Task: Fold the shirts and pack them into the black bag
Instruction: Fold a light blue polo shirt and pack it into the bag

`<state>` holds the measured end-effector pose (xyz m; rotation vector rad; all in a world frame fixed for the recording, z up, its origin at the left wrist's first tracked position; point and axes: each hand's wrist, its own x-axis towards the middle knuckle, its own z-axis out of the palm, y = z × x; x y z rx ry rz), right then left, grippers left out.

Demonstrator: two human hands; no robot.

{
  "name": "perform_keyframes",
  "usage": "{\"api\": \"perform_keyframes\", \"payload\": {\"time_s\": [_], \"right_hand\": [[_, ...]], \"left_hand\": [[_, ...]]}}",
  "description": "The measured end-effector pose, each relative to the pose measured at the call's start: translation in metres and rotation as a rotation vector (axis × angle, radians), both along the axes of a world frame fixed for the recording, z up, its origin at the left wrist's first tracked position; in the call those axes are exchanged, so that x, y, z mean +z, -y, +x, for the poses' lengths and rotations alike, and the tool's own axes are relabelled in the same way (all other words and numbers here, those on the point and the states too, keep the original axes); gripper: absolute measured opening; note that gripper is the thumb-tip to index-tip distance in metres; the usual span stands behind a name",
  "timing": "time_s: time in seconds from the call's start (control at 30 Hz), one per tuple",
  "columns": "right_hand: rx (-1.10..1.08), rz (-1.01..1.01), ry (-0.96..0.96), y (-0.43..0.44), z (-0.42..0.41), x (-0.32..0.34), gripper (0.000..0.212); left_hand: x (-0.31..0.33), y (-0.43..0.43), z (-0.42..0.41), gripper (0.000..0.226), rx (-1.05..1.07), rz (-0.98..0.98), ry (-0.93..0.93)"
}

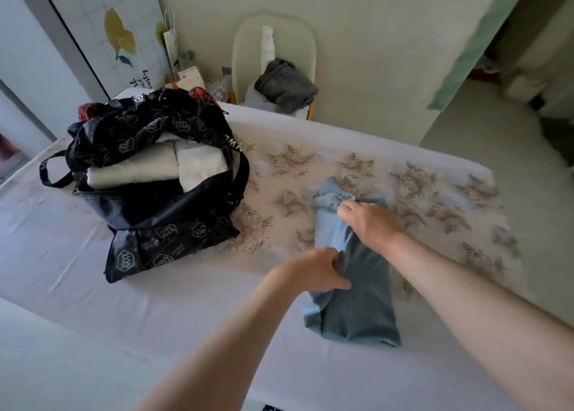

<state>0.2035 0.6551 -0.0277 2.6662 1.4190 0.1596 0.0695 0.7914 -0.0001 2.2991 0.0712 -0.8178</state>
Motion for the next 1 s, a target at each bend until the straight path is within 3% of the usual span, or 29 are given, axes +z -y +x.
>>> {"api": "perform_keyframes", "payload": {"time_s": [0.1, 0.17, 0.23, 0.33, 0.37, 0.43, 0.5, 0.67, 0.77, 0.87, 0.93, 1.0], "right_hand": [[-0.184, -0.234, -0.024, 0.05, -0.018, -0.007, 0.034], [-0.305, -0.393, -0.064, 0.074, -0.036, -0.021, 0.054], [-0.466, -0.366, -0.128, 0.092, -0.055, -0.03, 0.067], [-0.471, -0.014, -0.16, 0.103, -0.083, -0.052, 0.061], [-0.444, 0.061, -0.187, 0.103, -0.091, -0.06, 0.055], [-0.416, 0.074, -0.274, 0.1, -0.108, -0.075, 0.054], [-0.447, 0.02, -0.33, 0.1, -0.122, -0.088, 0.062], [-0.473, 0.083, -0.263, 0.095, -0.119, -0.082, 0.053], [-0.439, 0.174, -0.184, 0.079, -0.088, -0.069, 0.037], [-0.401, 0.228, -0.21, 0.06, -0.05, -0.065, 0.038], [-0.382, 0.233, -0.244, 0.046, -0.026, -0.063, 0.043], [-0.419, 0.198, -0.311, 0.037, -0.004, -0.062, 0.046]], "left_hand": [[-0.006, 0.042, -0.003, 0.04, 0.026, -0.301, -0.326], [-0.024, 0.056, -0.007, 0.026, 0.053, -0.367, -0.306], [-0.049, 0.057, -0.01, 0.019, 0.117, -0.229, 0.056], [-0.09, 0.046, -0.019, 0.03, 0.021, 0.117, 0.656], [-0.1, 0.042, -0.024, 0.041, -0.077, 0.195, 0.671], [-0.116, 0.034, -0.037, 0.073, -0.298, 0.32, 0.484], [-0.125, 0.025, -0.047, 0.085, -0.386, 0.378, 0.416], [-0.115, 0.013, -0.045, 0.071, -0.375, 0.404, 0.49], [-0.099, 0.011, -0.016, 0.05, -0.244, 0.368, 0.631], [-0.092, 0.008, 0.031, 0.035, -0.079, 0.371, 0.679], [-0.094, 0.005, 0.063, 0.036, 0.003, 0.386, 0.654], [-0.101, -0.001, 0.092, 0.052, -0.042, 0.389, 0.54]]}}
